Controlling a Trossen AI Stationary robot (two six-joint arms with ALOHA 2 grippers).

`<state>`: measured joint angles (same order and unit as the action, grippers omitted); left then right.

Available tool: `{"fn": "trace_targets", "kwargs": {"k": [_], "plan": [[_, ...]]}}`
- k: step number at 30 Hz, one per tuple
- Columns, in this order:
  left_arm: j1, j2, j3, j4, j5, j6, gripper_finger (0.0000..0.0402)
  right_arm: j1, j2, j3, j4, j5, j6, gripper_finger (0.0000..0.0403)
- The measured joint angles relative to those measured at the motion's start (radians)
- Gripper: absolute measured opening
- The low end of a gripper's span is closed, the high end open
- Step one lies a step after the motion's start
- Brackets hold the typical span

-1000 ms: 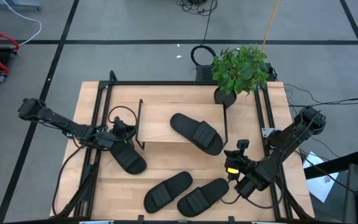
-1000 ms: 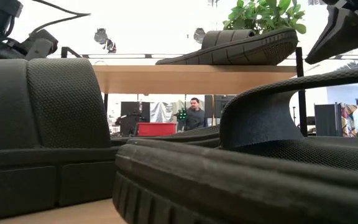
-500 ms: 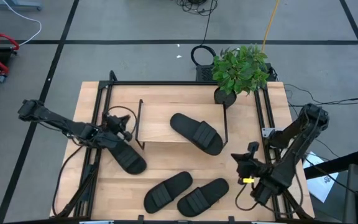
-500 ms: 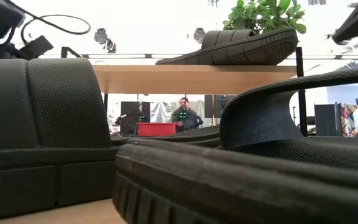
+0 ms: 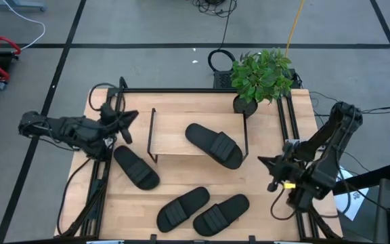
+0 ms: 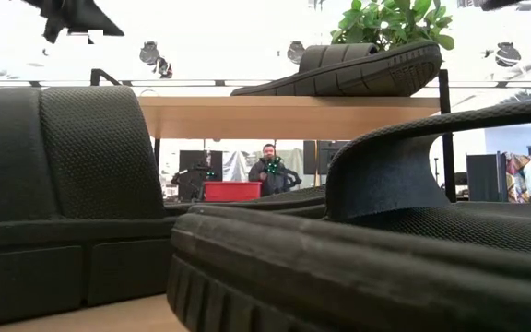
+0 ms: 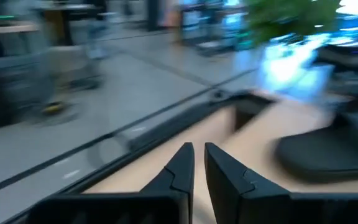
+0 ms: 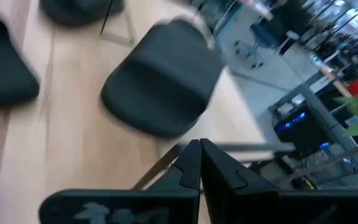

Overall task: Pick and place slides into the shelf
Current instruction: Put the black slide on the shelf

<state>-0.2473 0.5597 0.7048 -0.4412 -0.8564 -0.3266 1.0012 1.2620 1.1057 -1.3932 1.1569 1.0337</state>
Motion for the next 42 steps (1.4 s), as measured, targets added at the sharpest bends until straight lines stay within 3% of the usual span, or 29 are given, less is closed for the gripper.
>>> {"fn": "trace_targets", "kwargs": {"k": [4,9,16,21,24,27,31,38,42], "plan": [[0.061,0.086,0.057,0.100,0.244,0.043,0.0035,0.000,-0.029,0.000,0.008,0.079,-0.014,0.0000],[0.202,0.280,0.155,0.101,0.395,0.036,0.0035,0.000,-0.042,0.000,0.009,0.087,-0.073,0.0000],[0.401,0.584,0.355,0.106,0.688,-0.009,0.0035,0.000,-0.031,-0.028,0.051,0.112,-0.055,0.0000],[0.457,0.785,0.485,0.100,0.886,0.004,0.0035,0.000,-0.030,-0.079,0.070,0.100,-0.070,0.0000],[0.461,0.891,0.559,0.102,0.942,0.010,0.0046,0.000,-0.030,-0.088,0.069,0.099,-0.067,0.0000],[0.462,0.982,0.620,0.101,0.994,0.030,0.0081,0.000,-0.031,-0.088,0.074,0.099,-0.067,0.0000],[0.461,1.057,0.679,0.103,1.104,0.027,0.0157,0.000,-0.031,-0.088,0.081,0.098,-0.074,0.0000],[0.455,1.099,0.694,0.094,1.205,-0.011,0.0300,0.000,-0.031,-0.088,0.085,0.084,-0.087,0.0000],[0.437,1.104,0.694,0.095,1.232,-0.025,0.0352,-0.003,-0.030,-0.089,0.118,0.041,-0.151,0.0000]]}}
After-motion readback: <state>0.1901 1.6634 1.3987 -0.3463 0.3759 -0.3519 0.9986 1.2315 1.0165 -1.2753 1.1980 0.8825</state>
